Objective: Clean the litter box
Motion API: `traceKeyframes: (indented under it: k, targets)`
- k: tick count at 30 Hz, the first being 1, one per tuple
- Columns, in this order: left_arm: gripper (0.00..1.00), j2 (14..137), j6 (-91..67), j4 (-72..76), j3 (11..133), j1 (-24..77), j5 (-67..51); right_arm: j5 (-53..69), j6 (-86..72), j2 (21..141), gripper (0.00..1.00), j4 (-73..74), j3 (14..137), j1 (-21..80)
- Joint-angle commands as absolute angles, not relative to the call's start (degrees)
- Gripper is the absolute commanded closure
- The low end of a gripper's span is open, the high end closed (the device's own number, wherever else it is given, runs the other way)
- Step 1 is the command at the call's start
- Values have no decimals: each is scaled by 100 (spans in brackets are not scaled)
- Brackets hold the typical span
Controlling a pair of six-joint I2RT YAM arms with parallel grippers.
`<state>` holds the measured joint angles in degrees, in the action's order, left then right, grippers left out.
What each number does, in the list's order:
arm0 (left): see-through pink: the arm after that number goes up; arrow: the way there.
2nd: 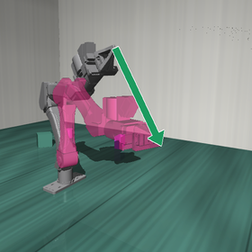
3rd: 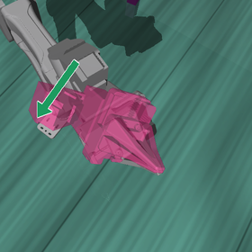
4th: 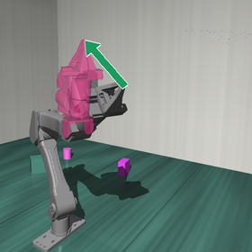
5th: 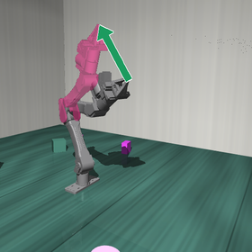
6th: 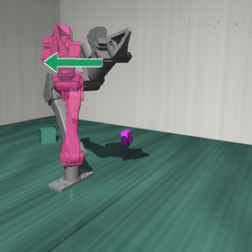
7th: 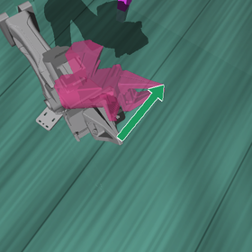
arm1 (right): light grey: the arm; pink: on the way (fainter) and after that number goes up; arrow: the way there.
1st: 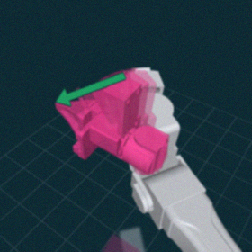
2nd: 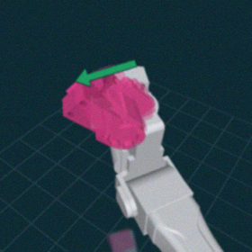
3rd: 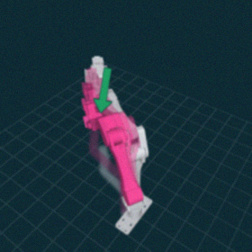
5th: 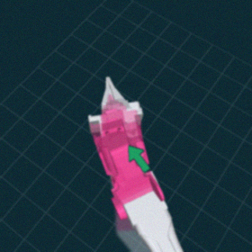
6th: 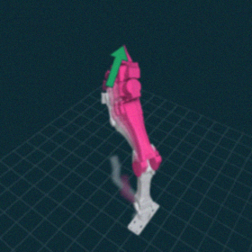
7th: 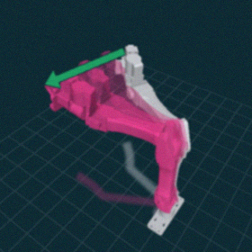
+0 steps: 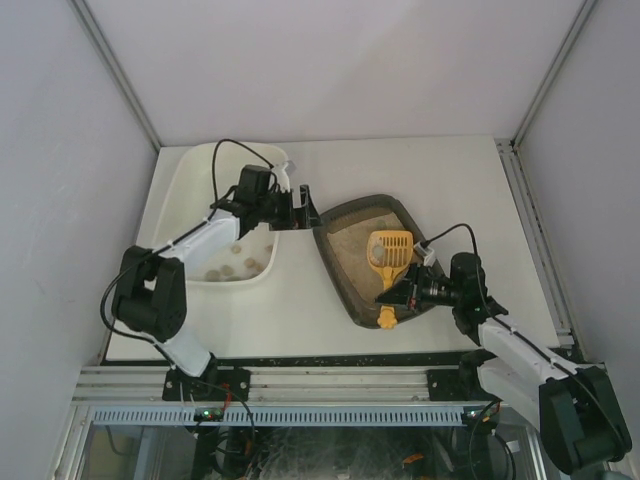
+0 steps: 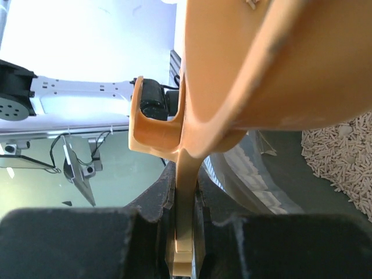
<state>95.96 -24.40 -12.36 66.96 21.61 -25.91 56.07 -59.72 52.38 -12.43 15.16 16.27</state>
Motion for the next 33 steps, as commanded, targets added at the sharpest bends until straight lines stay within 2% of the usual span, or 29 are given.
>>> traceKeyframes:
  k: [1,5,8,10,12,15,19,22,26,29,33]
  targets:
    - [0,8865,-1807,-1651,6366,2114,-2260,5394,-6907,5074,100,-3411,1164,1594]
    - [0,8474,-1593,-1863,6196,2094,-2105,5361,-6490,5337,100,-3229,1434,2090]
    - [0,8329,-1638,-1989,6111,2051,-1988,5341,-6421,5311,100,-2973,1313,1662]
    - [0,8247,-1667,-2019,6032,2051,-1939,5275,-5937,5396,100,-2348,1590,1887]
    - [0,8171,-1655,-2014,5975,2057,-1881,5322,-6135,5530,100,-2639,1612,2046]
    - [0,8103,-1593,-2008,5950,2056,-1833,5470,-6213,5589,100,-2694,1322,1369]
    - [0,8111,-1609,-1999,5950,2054,-1843,5275,-5914,5632,100,-2192,1667,1886]
    - [0,8074,-1643,-1941,5896,2052,-1901,5295,-6041,5658,100,-2369,1513,1503]
    - [0,8042,-1636,-1942,5871,2050,-1927,5013,-5925,5795,100,-2057,1776,2346]
    - [0,8034,-1635,-1902,5847,2057,-1950,5198,-6223,5802,100,-2534,1427,1733]
    - [0,8042,-1564,-1949,5882,2051,-1897,4967,-5955,5758,100,-1997,1826,2351]
